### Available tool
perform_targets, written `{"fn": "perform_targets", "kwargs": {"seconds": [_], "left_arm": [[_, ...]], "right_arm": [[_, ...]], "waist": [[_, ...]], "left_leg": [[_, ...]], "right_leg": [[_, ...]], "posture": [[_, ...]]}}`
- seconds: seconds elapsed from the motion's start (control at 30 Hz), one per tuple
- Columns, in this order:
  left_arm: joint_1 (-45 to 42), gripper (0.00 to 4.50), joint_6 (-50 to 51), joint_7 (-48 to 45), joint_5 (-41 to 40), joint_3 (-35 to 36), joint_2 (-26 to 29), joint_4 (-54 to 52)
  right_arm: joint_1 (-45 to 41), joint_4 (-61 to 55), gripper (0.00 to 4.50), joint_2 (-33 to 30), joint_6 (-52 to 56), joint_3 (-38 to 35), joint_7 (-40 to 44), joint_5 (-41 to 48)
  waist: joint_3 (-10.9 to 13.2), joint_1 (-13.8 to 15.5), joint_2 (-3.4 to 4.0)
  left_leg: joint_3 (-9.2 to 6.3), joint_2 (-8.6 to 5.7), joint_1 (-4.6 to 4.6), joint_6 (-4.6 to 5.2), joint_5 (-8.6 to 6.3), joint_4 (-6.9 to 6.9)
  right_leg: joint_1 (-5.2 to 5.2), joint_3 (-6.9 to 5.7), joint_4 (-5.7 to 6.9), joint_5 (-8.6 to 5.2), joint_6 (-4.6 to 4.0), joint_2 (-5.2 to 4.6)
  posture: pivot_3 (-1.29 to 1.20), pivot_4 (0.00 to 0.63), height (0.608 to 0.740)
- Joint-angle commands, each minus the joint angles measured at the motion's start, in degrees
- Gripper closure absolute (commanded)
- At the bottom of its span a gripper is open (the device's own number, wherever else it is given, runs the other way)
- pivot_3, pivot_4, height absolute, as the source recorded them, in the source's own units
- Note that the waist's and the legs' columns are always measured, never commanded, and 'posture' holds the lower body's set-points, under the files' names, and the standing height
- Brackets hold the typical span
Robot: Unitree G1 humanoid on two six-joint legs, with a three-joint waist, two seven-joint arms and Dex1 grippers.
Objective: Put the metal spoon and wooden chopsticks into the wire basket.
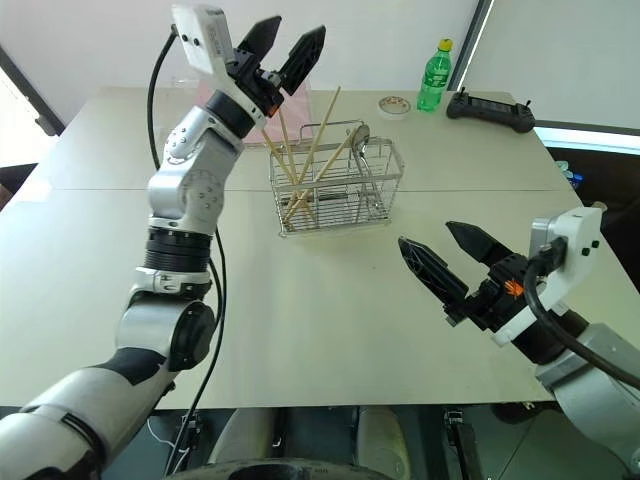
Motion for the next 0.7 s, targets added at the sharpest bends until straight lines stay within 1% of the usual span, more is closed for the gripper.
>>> {"fn": "perform_targets", "kwargs": {"seconds": [0.03, 0.1, 0.17, 0.2, 0.3, 0.33, 0.37, 0.5, 0.53, 0.6, 0.7], "left_arm": [[-2.4, 0.09, 10.6, -9.7, -5.9, 0.7, 8.4, -4.3], [-3.1, 0.09, 14.2, -18.4, -6.5, -0.4, 16.7, -4.3], [-2.9, 0.09, 12.6, -25.9, -5.2, -1.6, 23.4, -4.5], [-2.6, 0.09, 14.1, -29.5, -5.0, -2.9, 26.7, -4.6], [3.0, 0.09, 12.0, -46.9, -2.2, -8.9, 39.5, -8.0], [5.1, 0.09, 9.6, -50.4, -0.9, -10.0, 42.4, -8.6], [6.4, 0.09, 9.2, -51.4, 0.3, -10.8, 44.3, -8.4], [11.1, 0.09, 8.0, -52.1, 2.1, -10.5, 46.9, -9.2], [12.3, 0.09, 7.8, -51.9, 2.3, -10.0, 47.1, -10.0], [14.1, 0.09, 8.2, -50.9, 2.1, -9.0, 46.9, -11.2], [15.6, 0.09, 8.1, -50.4, 2.2, -8.4, 47.2, -12.3]], "right_arm": [[-1.6, 1.8, 0.0, -2.0, 1.2, -1.5, 3.0, -0.3], [-2.1, 4.0, 0.0, -3.1, 2.5, -3.3, 5.2, -0.6], [-2.2, 6.0, 0.0, -3.9, 3.9, -5.1, 7.5, -1.4], [-2.1, 6.8, 0.0, -4.2, 4.6, -5.8, 8.6, -2.0], [-2.1, 9.2, 0.0, -5.7, 7.1, -6.9, 13.5, -5.7], [-2.4, 10.1, 0.0, -6.0, 7.6, -6.8, 14.9, -6.5], [-3.1, 11.0, 0.0, -6.2, 7.9, -6.6, 15.9, -7.2], [-7.1, 14.4, 0.0, -6.0, 8.7, -4.0, 17.8, -10.8], [-8.2, 15.0, 0.0, -5.8, 9.0, -3.3, 18.0, -11.3], [-10.4, 15.3, 0.0, -5.5, 9.4, -1.4, 18.7, -12.5], [-12.7, 15.5, 0.0, -5.1, 9.8, 0.8, 19.7, -14.6]], "waist": [[0.0, -0.3, 0.01], [0.0, -0.4, 0.04], [0.0, -0.6, 0.06], [0.0, -0.5, 0.07], [0.0, -0.1, 0.15], [0.0, -0.1, 0.21], [0.0, -0.1, 0.24], [0.1, 0.3, 0.24], [0.1, 0.2, 0.23], [0.1, 0.0, 0.27], [0.1, 0.0, 0.29]], "left_leg": [[0.0, 0.02, 0.01, 0.0, 0.0, 0.0], [0.0, 0.05, 0.04, 0.0, 0.0, -0.04], [0.0, 0.06, 0.02, 0.01, 0.0, -0.08], [0.0, 0.07, 0.02, 0.01, 0.0, -0.14], [0.0, 0.07, 0.01, 0.01, -0.01, -0.15], [0.05, 0.08, 0.02, 0.01, -0.01, -0.17], [0.07, 0.08, 0.05, 0.01, -0.01, -0.19], [0.05, 0.16, -0.02, -0.02, 0.0, -0.03], [0.09, 0.19, -0.04, -0.03, 0.0, 0.0], [0.19, 0.23, -0.04, -0.03, -0.01, -0.03], [0.34, 0.17, -0.06, -0.03, -0.01, -0.03]], "right_leg": [[-0.02, 0.0, 0.02, 0.0, 0.0, 0.01], [-0.08, 0.0, 0.13, 0.0, -0.01, 0.05], [-0.2, 0.0, 0.24, -0.02, -0.02, 0.07], [-0.21, 0.0, 0.26, -0.02, -0.03, 0.07], [-0.23, 0.0, 0.26, -0.04, -0.05, 0.05], [-0.23, 0.01, 0.24, -0.07, -0.1, 0.01], [-0.23, 0.03, 0.23, -0.11, -0.19, -0.02], [-0.26, -0.01, 0.25, -0.12, -0.22, -0.12], [-0.43, -0.02, 0.23, -0.12, -0.22, -0.17], [-0.21, -0.06, 0.13, -0.12, -0.22, -0.38], [-0.24, -0.05, 0.11, -0.11, -0.23, -0.55]], "posture": [[0.0, 0.15, 0.721], [0.0, 0.15, 0.721], [0.0, 0.15, 0.721], [0.0, 0.15, 0.721], [0.0, 0.15, 0.721], [0.0, 0.15, 0.721], [0.0, 0.15, 0.721], [0.0, 0.15, 0.721], [0.0, 0.15, 0.721], [0.0, 0.15, 0.721], [0.0, 0.15, 0.721]]}}
